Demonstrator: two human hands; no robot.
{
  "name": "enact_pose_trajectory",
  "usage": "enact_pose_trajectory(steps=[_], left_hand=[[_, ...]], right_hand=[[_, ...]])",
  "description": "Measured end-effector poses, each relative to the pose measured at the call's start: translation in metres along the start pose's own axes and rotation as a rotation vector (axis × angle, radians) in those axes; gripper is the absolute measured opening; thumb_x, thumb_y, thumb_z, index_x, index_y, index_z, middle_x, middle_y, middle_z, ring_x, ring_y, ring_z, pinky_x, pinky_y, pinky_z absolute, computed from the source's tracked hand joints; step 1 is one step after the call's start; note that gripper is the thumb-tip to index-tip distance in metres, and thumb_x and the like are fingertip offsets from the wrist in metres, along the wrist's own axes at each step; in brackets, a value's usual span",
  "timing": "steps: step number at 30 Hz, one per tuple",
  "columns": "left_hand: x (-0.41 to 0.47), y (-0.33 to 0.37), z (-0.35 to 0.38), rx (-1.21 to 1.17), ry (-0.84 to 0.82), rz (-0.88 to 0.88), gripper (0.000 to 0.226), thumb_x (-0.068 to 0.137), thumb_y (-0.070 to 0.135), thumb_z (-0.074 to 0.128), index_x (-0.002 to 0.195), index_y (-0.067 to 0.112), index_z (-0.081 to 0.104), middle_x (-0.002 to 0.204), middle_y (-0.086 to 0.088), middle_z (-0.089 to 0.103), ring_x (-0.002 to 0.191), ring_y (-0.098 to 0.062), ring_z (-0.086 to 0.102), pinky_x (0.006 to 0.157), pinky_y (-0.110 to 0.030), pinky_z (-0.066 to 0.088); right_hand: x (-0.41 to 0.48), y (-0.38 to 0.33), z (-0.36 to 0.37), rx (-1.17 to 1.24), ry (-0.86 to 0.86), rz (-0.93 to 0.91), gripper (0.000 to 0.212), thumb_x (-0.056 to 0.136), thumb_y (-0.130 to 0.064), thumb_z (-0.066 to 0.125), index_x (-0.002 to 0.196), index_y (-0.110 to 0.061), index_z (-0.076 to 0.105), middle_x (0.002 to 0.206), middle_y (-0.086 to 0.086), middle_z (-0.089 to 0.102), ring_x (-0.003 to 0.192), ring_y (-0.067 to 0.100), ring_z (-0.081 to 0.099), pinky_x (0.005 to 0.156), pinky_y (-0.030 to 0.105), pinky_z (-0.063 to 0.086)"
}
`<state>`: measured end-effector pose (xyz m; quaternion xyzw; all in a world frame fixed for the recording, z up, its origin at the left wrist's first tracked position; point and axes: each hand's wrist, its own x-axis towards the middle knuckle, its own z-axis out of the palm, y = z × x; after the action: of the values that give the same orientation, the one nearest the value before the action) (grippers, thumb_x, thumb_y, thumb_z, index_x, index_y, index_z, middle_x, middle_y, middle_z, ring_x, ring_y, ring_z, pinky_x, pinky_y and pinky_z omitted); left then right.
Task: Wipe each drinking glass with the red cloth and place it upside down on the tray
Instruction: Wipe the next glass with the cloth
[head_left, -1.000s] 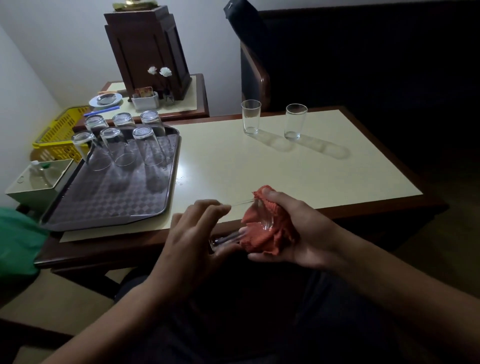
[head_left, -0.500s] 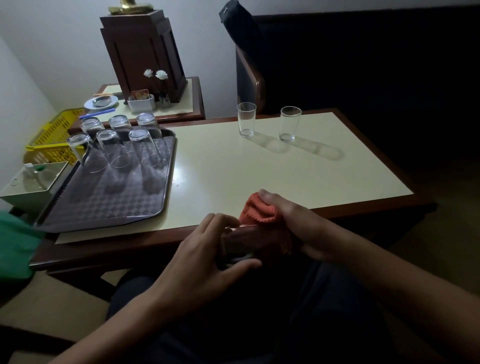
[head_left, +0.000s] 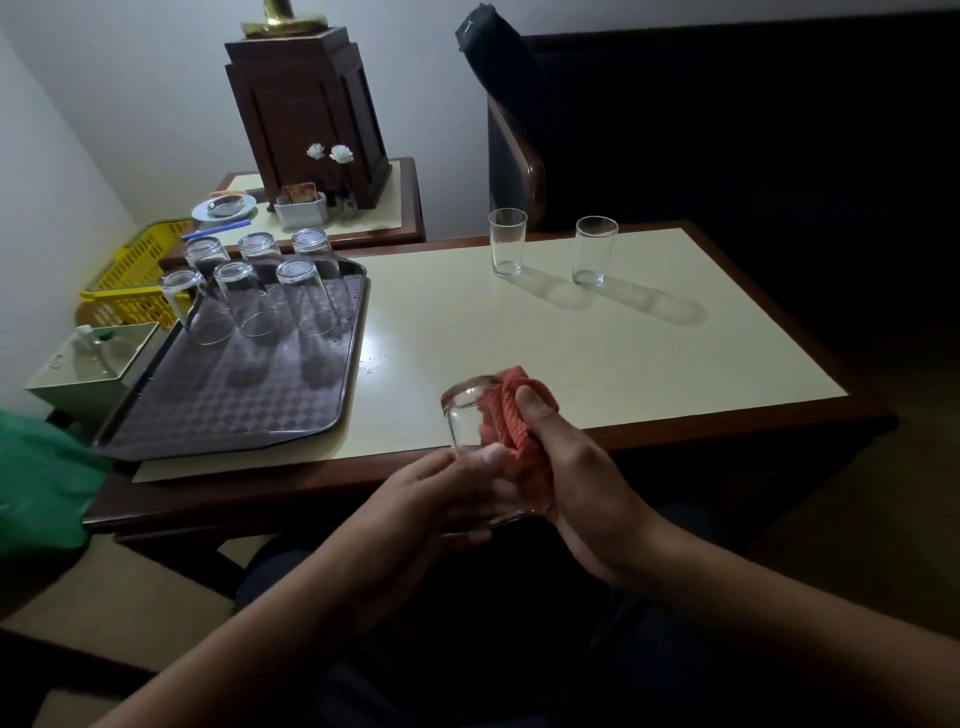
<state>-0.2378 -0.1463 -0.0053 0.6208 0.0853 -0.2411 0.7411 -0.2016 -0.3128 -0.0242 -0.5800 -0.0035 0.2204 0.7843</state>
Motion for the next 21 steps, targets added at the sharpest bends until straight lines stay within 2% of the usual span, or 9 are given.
enact_pose_trajectory(steps=[3, 5, 8, 10, 13, 15, 17, 19, 21], left_hand=[[0.002, 0.000, 0.001, -0.054, 0.013, 0.063, 0.041, 0.088, 0.037, 0.077, 0.112, 0.004, 0.068, 0.102, -0.018, 0.070, 0.089, -0.026, 0.067, 0.079, -0.031, 0.053], [0.004, 0.004, -0.005, -0.161, 0.008, 0.049, 0.041, 0.080, 0.032, 0.074, 0.111, 0.006, 0.066, 0.096, -0.018, 0.069, 0.082, -0.026, 0.068, 0.077, -0.032, 0.055], [0.004, 0.011, -0.018, -0.297, -0.019, 0.048, 0.039, 0.083, 0.024, 0.065, 0.117, 0.010, 0.054, 0.094, -0.020, 0.067, 0.083, -0.033, 0.071, 0.083, -0.042, 0.059], [0.004, 0.017, -0.028, -0.368, -0.026, 0.069, 0.036, 0.084, 0.022, 0.065, 0.115, 0.015, 0.047, 0.095, -0.022, 0.068, 0.087, -0.037, 0.071, 0.089, -0.050, 0.060], [0.007, 0.021, -0.038, -0.325, 0.000, 0.075, 0.041, 0.085, 0.022, 0.068, 0.119, 0.015, 0.046, 0.098, -0.023, 0.070, 0.085, -0.036, 0.071, 0.090, -0.053, 0.060], [0.009, 0.017, -0.041, -0.237, -0.028, 0.058, 0.058, 0.083, 0.022, 0.074, 0.133, 0.012, 0.046, 0.117, -0.028, 0.068, 0.098, -0.040, 0.069, 0.094, -0.056, 0.058], [0.008, 0.012, -0.037, -0.140, -0.085, -0.007, 0.069, 0.075, 0.027, 0.082, 0.135, 0.011, 0.051, 0.123, -0.023, 0.067, 0.101, -0.034, 0.068, 0.087, -0.045, 0.060], [0.004, 0.011, -0.030, -0.014, -0.145, 0.004, 0.060, 0.073, 0.025, 0.086, 0.123, 0.007, 0.057, 0.108, -0.016, 0.069, 0.091, -0.025, 0.069, 0.072, -0.029, 0.058], [0.002, 0.012, -0.026, 0.068, -0.113, 0.114, 0.054, 0.075, 0.013, 0.089, 0.117, 0.002, 0.056, 0.101, -0.018, 0.068, 0.087, -0.026, 0.067, 0.071, -0.027, 0.057]], right_hand=[[-0.001, 0.002, -0.003, -0.207, 0.049, -0.126, 0.056, 0.091, -0.073, 0.057, 0.122, -0.030, 0.074, 0.121, 0.002, 0.078, 0.118, 0.021, 0.073, 0.114, 0.055, 0.049], [-0.004, -0.001, -0.004, -0.312, 0.037, -0.197, 0.057, 0.089, -0.069, 0.057, 0.126, -0.028, 0.072, 0.125, 0.000, 0.077, 0.121, 0.018, 0.071, 0.115, 0.052, 0.049], [-0.005, -0.009, -0.011, -0.426, -0.092, -0.245, 0.049, 0.096, -0.051, 0.060, 0.135, -0.022, 0.068, 0.135, 0.002, 0.072, 0.127, 0.022, 0.067, 0.114, 0.056, 0.047], [-0.006, -0.017, -0.018, -0.578, -0.206, -0.309, 0.047, 0.097, -0.034, 0.064, 0.144, -0.028, 0.062, 0.137, -0.007, 0.070, 0.126, 0.016, 0.067, 0.111, 0.050, 0.052], [-0.003, -0.016, -0.028, -1.013, -0.139, -0.654, 0.060, 0.092, -0.029, 0.078, 0.148, -0.024, 0.059, 0.130, -0.011, 0.071, 0.121, 0.010, 0.065, 0.104, 0.040, 0.054], [0.003, -0.012, -0.030, -1.212, -0.051, -0.960, 0.050, 0.093, -0.029, 0.080, 0.137, -0.011, 0.067, 0.124, -0.001, 0.074, 0.116, 0.019, 0.067, 0.099, 0.041, 0.055], [0.006, -0.013, -0.030, -1.286, -0.031, -1.155, 0.035, 0.097, -0.027, 0.079, 0.124, -0.004, 0.074, 0.116, 0.004, 0.078, 0.109, 0.026, 0.072, 0.094, 0.042, 0.057], [0.005, -0.013, -0.030, -1.219, -0.033, -1.163, 0.029, 0.098, -0.028, 0.078, 0.117, -0.006, 0.078, 0.113, 0.003, 0.080, 0.104, 0.021, 0.075, 0.091, 0.037, 0.059], [0.002, -0.013, -0.027, -0.975, 0.036, -0.889, 0.024, 0.091, -0.030, 0.084, 0.112, -0.018, 0.081, 0.106, -0.005, 0.082, 0.097, 0.009, 0.077, 0.085, 0.027, 0.059]])
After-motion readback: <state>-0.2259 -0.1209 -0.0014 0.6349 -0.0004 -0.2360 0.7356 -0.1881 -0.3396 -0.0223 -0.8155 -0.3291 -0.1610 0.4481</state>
